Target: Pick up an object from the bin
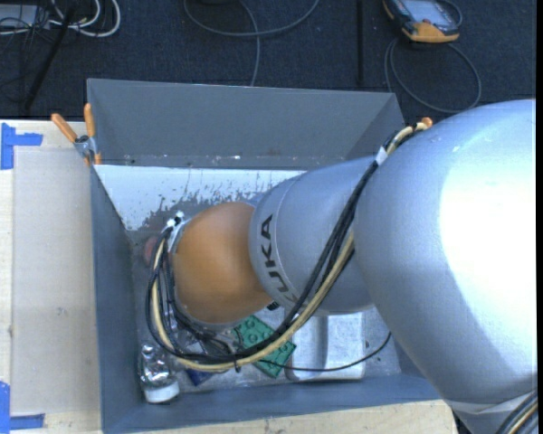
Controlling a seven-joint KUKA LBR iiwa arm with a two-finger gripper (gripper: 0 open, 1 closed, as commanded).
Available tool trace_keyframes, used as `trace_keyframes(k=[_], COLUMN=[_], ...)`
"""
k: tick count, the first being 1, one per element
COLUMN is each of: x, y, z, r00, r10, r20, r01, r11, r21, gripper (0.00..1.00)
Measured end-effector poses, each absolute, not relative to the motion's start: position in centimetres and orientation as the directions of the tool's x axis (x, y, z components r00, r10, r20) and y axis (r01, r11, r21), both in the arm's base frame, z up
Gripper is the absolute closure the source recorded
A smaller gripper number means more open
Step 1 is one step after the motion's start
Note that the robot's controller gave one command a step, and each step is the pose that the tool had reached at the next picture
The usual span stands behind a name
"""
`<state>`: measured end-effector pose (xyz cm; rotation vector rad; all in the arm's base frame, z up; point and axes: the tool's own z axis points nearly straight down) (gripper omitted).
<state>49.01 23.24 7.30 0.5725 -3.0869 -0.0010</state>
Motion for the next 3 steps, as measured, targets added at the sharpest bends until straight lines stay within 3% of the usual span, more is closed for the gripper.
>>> trace_keyframes(k=[1, 2, 3], x=[48.4, 48.2, 50.9], y=[23.8, 24.5, 20.7], z=[8.7, 7.3, 9.7], r00=[-0.918, -0.878, -0.873], r10=[-0.396, -0.478, -0.487], r20=[-0.002, -0.009, -0.003], r01=[-0.396, -0.478, -0.487], r11=[0.918, 0.878, 0.873], r21=[0.0, -0.004, -0.003], gripper=[1.0, 1.0, 1.0])
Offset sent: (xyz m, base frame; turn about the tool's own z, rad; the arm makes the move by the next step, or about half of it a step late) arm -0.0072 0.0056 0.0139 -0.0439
